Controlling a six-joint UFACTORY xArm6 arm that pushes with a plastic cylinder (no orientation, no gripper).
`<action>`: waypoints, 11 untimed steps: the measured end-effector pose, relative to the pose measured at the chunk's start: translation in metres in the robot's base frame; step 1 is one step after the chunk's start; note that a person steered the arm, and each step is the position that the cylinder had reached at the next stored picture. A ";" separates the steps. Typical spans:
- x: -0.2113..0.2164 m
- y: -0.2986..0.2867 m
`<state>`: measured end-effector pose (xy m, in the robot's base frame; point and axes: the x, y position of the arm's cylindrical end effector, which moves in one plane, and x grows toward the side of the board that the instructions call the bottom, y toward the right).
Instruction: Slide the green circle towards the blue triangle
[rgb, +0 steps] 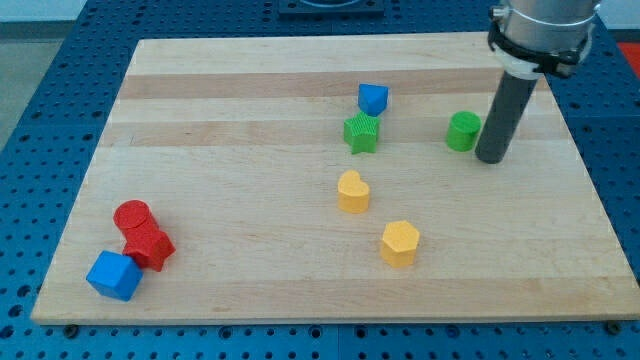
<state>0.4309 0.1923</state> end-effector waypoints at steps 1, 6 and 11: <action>-0.004 0.000; -0.024 -0.019; -0.033 -0.017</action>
